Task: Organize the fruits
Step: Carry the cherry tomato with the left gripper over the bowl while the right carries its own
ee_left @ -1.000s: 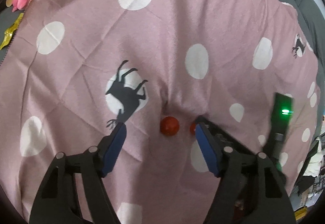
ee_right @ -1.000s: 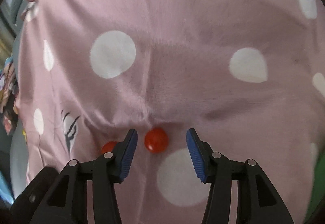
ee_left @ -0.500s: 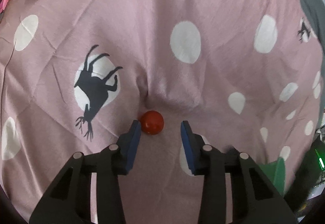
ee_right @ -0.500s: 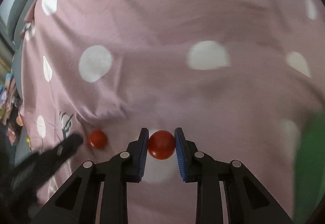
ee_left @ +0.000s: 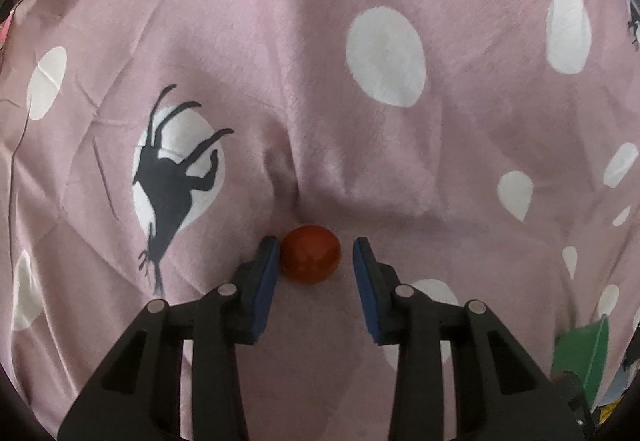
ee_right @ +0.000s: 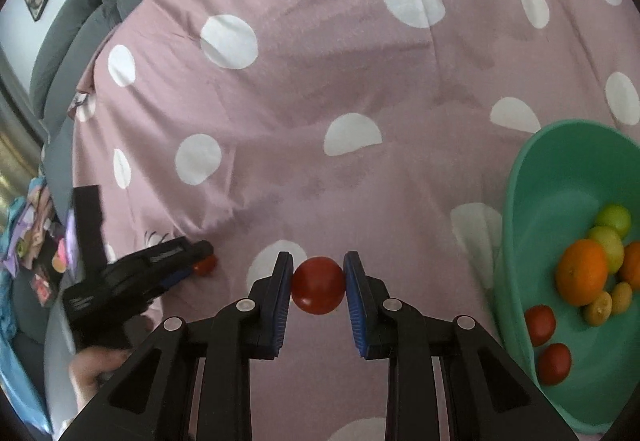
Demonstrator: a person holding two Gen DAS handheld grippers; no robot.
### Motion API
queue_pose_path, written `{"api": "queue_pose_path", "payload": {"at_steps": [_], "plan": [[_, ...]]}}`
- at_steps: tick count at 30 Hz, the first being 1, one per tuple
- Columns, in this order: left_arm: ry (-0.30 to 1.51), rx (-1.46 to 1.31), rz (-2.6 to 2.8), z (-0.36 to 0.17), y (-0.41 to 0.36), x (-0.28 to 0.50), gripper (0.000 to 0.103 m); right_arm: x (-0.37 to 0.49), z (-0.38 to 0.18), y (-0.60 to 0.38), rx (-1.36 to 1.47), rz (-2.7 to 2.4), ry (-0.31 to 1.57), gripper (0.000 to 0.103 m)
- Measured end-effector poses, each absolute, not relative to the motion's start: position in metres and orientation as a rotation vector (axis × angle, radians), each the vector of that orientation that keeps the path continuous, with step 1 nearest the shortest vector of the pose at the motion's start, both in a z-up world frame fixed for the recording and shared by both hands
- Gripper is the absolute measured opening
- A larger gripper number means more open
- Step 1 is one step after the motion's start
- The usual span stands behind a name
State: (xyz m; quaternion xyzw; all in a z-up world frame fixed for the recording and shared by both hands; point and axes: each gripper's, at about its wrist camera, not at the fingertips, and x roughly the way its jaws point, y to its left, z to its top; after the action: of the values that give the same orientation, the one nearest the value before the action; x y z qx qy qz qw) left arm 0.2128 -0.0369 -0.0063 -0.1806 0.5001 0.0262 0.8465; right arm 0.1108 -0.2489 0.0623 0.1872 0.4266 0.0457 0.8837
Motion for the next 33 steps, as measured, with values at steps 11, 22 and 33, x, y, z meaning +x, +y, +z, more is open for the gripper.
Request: {"api": "queue_pose_path", "payload": {"at_steps": [11, 22, 33], "plan": [[1.052, -0.316, 0.064, -0.018, -0.06, 0.226, 0.03, 0.107, 0.067, -0.259, 0.394, 0.075, 0.872, 0.027], [0.906, -0.24, -0.086, 0.054, -0.1, 0.179, 0.03, 0.089, 0.091, -0.288, 0.402, 0.002, 0.783, 0.027], [0.79, -0.142, -0.408, 0.102, -0.179, 0.117, 0.03, 0.049, 0.113, -0.361, 0.463, -0.21, 0.675, 0.028]]}}
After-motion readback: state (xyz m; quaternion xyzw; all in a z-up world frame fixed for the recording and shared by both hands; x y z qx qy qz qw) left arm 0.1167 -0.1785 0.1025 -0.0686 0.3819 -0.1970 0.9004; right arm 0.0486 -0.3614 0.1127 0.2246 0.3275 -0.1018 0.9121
